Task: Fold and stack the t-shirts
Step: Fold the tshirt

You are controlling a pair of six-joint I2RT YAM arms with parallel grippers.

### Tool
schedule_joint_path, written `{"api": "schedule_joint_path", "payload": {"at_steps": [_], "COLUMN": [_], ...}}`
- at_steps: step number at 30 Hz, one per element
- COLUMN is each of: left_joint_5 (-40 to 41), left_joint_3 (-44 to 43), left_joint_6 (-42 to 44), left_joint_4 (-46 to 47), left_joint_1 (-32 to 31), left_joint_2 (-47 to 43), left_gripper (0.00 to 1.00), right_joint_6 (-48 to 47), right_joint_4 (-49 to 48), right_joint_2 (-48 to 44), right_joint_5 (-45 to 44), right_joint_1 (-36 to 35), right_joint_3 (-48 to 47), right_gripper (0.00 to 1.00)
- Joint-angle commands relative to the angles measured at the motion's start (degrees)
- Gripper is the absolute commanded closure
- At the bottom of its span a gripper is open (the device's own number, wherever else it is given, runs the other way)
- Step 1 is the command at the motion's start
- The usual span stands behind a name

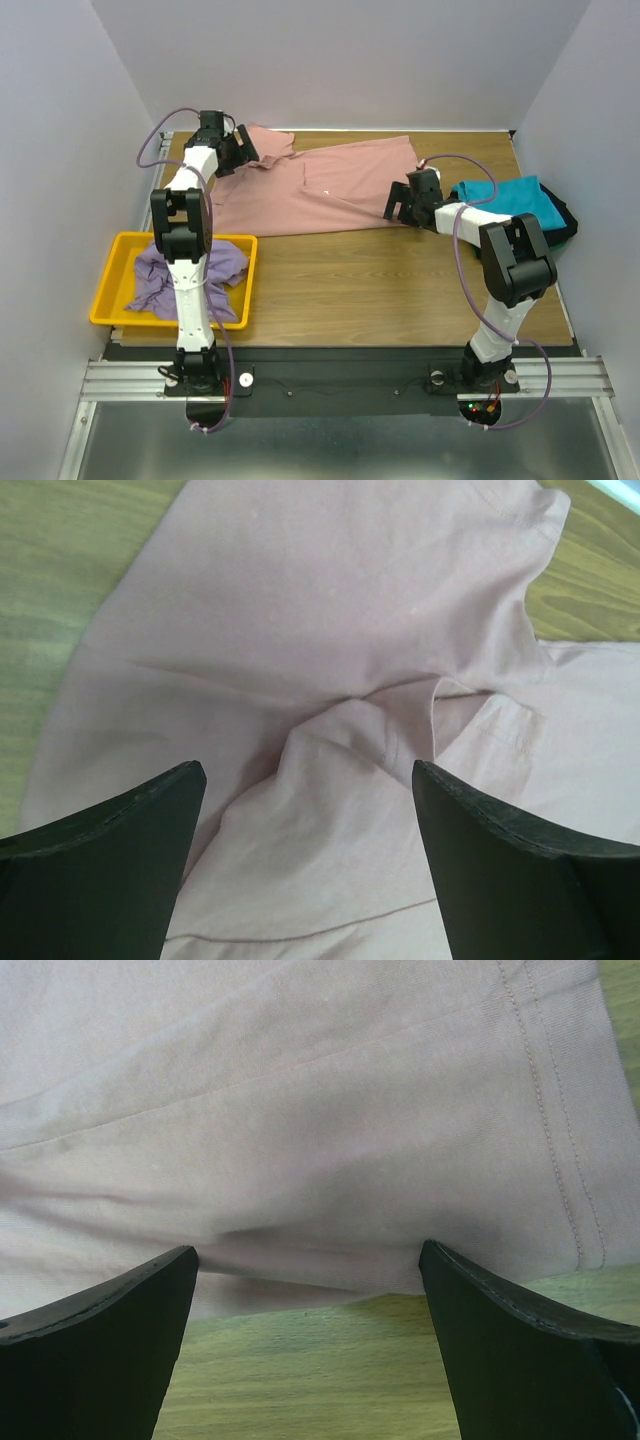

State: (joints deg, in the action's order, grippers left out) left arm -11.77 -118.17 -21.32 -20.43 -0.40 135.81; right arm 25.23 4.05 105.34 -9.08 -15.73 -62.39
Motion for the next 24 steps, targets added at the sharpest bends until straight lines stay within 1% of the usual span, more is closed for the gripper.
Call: {"api": "schedule_joint_path", "payload": {"at_steps": [1,4,7,8,11,12,13,14,18,21,24], "left_joint_5": [1.0,2.1,3.2,4.5,4.3,5.0,5.9,8.0,11.3,11.3,10.2], "left_joint_3": [6.4,14.8,20.3,24.0,29.2,32.4,33.7,36.0,39.5,42.1,43.5], "left_joint_6": [-0.1,-0.1,0.3,0.4,0.0,-1.1,-1.3,-1.4,-2.4,-3.9,-4.3], "left_joint_4": [2.2,4.8,6.6,8.0,10.5,10.8,11.0,11.3,10.8,11.5,11.7], "left_joint_1": [-0.4,-1.3,-3.5,-3.8,-4.2,-4.2,-4.2,-4.1,-3.1,-1.4,-0.1], "left_joint_2": [-10.6,-16.4,-19.3,-20.8,-22.4,-23.1,-23.6,-24.0,-25.0,-25.9,-24.9], "left_gripper": [0.02,0.01,0.01,0.01,0.01,0.01,0.01,0.02,0.02,0.02,0.02], "right_joint_6": [-0.5,-0.8,-1.5,-1.6,-1.9,-2.2,-2.3,-2.5,-3.0,-3.5,-3.3], "right_joint_4": [5.5,5.6,5.6,5.7,5.8,5.8,5.8,6.0,6.1,6.4,6.6], "right_joint_2": [-0.7,-3.6,-5.1,-5.5,-5.0,-4.0,-3.4,-2.7,1.3,5.8,10.3], "right_joint_5": [-1.1,-0.2,-0.5,-0.9,-1.6,-1.6,-1.7,-2.0,-3.0,-4.1,-2.0], "right_joint_1": [0.6,0.6,0.6,0.6,0.6,0.7,0.7,0.7,1.7,3.9,4.9], "right_joint_3": [1.1,0.6,-0.5,-1.0,-3.2,-3.7,-4.5,-6.1,-10.2,-14.4,-16.8], "right_gripper": [0.0,0.0,0.0,0.0,0.0,0.0,0.0,0.0,0.0,0.0,0.0]}}
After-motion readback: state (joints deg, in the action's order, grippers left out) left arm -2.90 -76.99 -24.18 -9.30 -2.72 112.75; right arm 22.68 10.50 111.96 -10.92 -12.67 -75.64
